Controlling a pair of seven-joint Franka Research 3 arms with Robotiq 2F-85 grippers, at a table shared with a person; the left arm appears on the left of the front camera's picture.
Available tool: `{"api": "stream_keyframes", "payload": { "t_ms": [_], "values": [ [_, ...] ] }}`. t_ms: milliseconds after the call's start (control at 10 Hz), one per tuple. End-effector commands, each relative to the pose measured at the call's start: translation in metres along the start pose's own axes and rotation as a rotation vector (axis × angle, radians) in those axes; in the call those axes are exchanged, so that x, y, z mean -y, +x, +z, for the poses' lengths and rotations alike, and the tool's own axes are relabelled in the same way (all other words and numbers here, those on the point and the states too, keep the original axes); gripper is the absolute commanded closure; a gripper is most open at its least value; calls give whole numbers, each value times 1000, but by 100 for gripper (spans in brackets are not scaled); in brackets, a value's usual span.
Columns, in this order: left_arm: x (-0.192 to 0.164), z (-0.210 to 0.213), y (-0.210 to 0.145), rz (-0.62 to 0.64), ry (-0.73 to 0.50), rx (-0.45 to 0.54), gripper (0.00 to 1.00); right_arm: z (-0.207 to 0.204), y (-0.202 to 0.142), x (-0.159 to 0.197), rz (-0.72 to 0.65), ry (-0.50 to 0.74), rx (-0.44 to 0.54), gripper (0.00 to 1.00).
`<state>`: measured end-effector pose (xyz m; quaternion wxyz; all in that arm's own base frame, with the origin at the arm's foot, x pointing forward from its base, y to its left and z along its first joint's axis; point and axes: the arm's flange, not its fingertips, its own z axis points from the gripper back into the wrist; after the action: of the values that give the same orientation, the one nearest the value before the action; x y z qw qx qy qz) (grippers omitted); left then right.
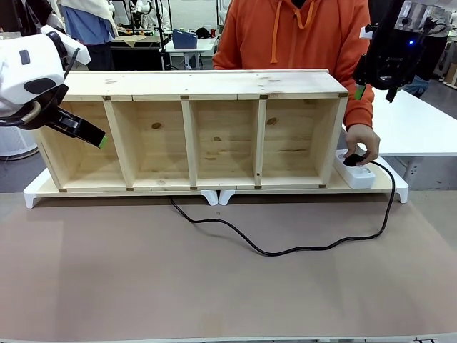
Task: Perform cable management.
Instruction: Release the Power Cable when the human grasps it.
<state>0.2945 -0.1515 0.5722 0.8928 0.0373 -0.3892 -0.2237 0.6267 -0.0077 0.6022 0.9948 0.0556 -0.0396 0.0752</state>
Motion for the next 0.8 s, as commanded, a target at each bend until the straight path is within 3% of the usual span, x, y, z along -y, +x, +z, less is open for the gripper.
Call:
{"api": "stream_keyframes", "payload": {
  "t_ms": [0, 700],
  "values": [
    [0, 1, -1, -8, 11, -9, 0, 0, 0, 0, -13, 3, -3, 0],
    [0, 1, -1, -8, 11, -9, 0, 0, 0, 0, -13, 3, -3, 0]
  ]
}}
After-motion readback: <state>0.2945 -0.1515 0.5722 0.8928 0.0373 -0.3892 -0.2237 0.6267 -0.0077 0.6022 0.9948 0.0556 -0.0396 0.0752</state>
